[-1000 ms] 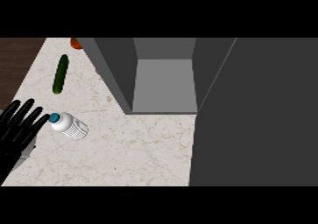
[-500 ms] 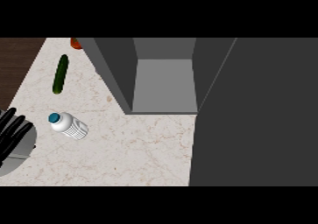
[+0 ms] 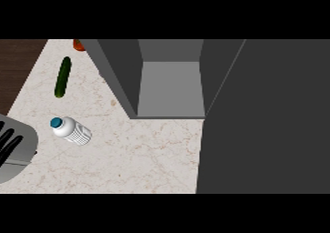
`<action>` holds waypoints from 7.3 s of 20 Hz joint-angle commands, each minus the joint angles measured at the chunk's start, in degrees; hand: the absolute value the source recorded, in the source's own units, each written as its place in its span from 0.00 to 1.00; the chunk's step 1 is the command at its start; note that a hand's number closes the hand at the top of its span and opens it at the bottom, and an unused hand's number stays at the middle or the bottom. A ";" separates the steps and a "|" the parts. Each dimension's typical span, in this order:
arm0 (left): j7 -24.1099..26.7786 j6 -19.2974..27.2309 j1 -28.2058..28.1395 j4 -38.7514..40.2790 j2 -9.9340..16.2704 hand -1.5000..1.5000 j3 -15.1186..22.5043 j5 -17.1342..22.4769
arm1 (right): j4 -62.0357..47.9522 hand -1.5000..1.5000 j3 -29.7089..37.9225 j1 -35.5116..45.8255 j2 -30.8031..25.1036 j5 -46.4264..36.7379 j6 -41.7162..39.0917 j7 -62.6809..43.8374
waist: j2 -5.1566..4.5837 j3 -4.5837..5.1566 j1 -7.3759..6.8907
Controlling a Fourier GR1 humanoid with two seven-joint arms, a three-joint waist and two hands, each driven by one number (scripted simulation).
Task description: Pick up the bottled water, place it into the cabinet and close the cabinet
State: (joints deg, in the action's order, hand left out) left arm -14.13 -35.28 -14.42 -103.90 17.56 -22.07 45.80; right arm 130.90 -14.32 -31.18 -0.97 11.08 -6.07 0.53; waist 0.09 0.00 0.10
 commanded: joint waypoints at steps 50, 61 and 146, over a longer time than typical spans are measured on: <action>46.19 -8.86 39.25 86.18 6.20 0.00 -1.00 -42.82 | -6.20 0.00 -0.04 -6.25 -4.52 1.81 -6.25 14.43 | -0.72 0.24 2.03; 48.75 -9.73 39.96 91.34 2.41 0.00 -0.67 -42.88 | -4.86 0.00 -0.87 -6.01 -4.69 2.06 -5.57 12.34 | -0.81 0.29 2.19; 23.37 50.88 43.86 33.72 -17.43 1.00 35.42 -25.52 | -9.43 0.00 -6.11 0.14 -4.21 2.29 0.27 10.76 | -0.33 -0.06 1.84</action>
State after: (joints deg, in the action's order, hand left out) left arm 10.41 12.33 17.93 -72.70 2.99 8.34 23.87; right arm 122.83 -21.48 -32.59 -5.37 11.90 -5.36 11.26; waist 0.03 0.27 0.10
